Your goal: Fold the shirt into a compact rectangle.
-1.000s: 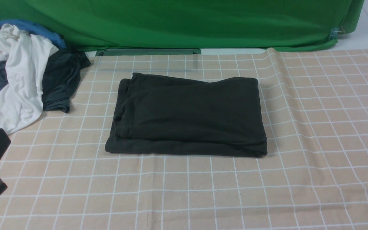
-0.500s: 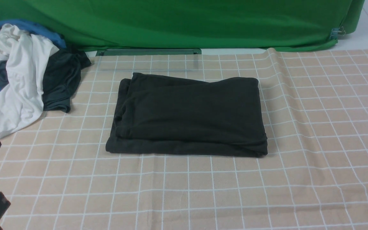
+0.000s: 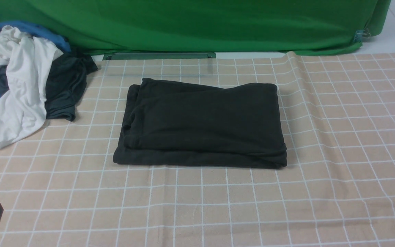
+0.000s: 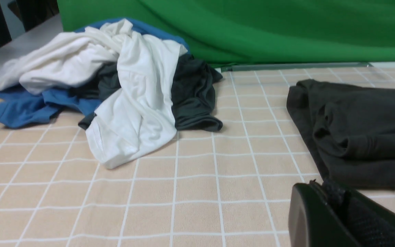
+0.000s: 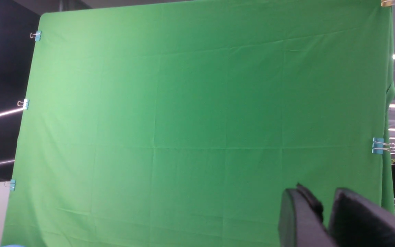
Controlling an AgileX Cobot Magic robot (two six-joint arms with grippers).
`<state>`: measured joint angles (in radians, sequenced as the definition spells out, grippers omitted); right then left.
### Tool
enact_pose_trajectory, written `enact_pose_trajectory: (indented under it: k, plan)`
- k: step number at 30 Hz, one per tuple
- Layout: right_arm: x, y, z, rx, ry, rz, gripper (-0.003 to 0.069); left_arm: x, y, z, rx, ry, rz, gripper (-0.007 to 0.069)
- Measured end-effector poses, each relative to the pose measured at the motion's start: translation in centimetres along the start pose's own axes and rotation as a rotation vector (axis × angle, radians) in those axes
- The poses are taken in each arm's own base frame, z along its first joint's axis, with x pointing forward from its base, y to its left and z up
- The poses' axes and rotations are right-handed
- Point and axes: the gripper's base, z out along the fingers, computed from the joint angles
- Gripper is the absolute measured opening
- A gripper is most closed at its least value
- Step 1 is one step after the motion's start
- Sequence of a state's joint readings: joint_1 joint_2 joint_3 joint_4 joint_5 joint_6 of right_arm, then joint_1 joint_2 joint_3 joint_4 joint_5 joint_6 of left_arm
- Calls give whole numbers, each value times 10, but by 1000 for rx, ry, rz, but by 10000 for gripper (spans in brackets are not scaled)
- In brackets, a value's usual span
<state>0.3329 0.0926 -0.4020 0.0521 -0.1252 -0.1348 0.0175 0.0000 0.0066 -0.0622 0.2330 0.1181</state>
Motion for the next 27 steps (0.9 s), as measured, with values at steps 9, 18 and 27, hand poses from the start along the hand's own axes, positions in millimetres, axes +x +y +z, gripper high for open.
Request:
enact_pose_trajectory:
  k: [9, 18, 27]
  plan:
    - [0, 0, 0, 0, 0, 0, 202, 0, 0, 0, 0, 2, 1, 20]
    - [0, 0, 0, 0, 0, 0, 216, 0, 0, 0, -1, 3, 1, 20]
    - [0, 0, 0, 0, 0, 0, 235, 0, 0, 0, -1, 3, 1, 20]
